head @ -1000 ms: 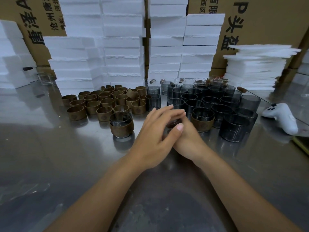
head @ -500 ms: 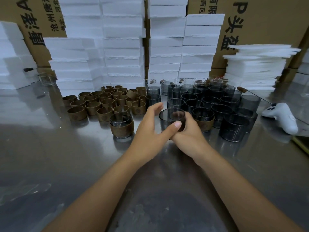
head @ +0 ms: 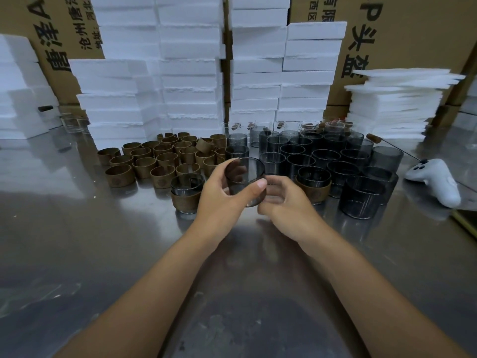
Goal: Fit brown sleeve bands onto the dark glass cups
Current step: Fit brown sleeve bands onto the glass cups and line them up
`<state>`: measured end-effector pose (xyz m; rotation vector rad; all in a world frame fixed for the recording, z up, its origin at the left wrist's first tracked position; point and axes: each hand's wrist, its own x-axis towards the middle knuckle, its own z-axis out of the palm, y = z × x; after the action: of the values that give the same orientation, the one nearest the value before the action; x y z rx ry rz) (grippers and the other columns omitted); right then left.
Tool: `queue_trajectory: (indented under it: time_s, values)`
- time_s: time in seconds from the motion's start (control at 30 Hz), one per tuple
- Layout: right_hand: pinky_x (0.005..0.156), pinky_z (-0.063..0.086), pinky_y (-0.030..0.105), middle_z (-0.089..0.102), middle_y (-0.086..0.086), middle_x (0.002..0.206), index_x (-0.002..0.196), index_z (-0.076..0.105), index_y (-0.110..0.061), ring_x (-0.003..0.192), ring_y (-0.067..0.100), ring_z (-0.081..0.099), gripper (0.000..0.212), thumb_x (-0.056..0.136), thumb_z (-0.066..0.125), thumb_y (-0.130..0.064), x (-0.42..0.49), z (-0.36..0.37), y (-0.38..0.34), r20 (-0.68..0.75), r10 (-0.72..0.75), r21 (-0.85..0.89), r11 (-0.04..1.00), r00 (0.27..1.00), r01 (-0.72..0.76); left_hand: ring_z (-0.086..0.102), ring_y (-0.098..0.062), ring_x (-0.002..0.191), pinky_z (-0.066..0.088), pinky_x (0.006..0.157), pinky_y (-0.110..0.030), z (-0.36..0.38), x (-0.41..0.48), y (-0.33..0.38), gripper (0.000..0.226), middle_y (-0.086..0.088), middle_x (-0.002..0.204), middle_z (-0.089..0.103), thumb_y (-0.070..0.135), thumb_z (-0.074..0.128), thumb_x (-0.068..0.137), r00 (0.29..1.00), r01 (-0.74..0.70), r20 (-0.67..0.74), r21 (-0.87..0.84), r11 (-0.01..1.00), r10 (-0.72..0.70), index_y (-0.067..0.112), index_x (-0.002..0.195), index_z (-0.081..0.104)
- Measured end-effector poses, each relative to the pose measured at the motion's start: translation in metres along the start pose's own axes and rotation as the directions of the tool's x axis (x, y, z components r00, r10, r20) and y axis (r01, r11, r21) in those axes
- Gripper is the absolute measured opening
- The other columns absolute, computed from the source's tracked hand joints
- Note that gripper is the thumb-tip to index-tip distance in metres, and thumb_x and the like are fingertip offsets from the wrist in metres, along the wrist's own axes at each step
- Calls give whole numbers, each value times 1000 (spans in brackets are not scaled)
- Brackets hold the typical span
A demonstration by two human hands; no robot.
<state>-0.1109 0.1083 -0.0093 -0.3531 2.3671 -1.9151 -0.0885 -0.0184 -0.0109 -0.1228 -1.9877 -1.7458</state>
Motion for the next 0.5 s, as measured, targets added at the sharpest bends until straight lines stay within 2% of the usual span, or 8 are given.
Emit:
queue_trajectory:
  time_s: [0.03,0.07,0.2,0.3,0.37,0.5]
  values:
    - [66,48,17,66,2,109,131,50,-13,86,2,64,49,85,59,1,0,-2,-2,-21,28,35,999,999,-27,59,5,100,48,82,-10,0,0,0,49,10,111,64,23,78,75,1000,2,-16,4,1000,-2,23,120,57]
    - [65,48,17,70,1,100,126,55,-13,82,1,66,40,88,55,-1,0,-5,-4,-32,66,103,993,997,-62,59,4,102,47,85,-11,0,0,0,51,11,111,64,25,78,74,1000,-1,-22,9,1000,1,23,121,57]
    - [75,52,31,74,3,87,104,68,-12,86,15,71,22,95,48,-9,1,-14,-8,0,207,423,886,978,-187,59,9,99,47,83,-8,0,-2,0,48,16,107,65,27,79,74,999,-34,34,30,999,33,32,116,56]
    - [75,53,33,75,2,77,87,66,-12,77,15,70,19,97,50,-16,2,-15,-7,57,231,539,812,971,-225,59,3,106,47,96,-23,1,-3,-1,49,14,112,65,28,80,73,994,-45,101,55,997,39,34,116,56]
    - [74,53,32,74,4,81,93,65,-10,76,15,69,20,97,48,-19,2,-14,-6,85,244,557,792,966,-249,59,1,109,45,101,-30,2,-5,-2,51,13,113,65,27,81,72,989,-65,139,74,995,54,33,116,57]
    - [70,51,31,71,5,83,105,63,-8,70,15,66,23,98,47,-23,1,-10,-6,131,273,604,740,953,-295,59,2,109,46,98,-21,2,-5,-4,49,14,113,65,26,80,72,986,-57,161,64,996,47,37,114,56]
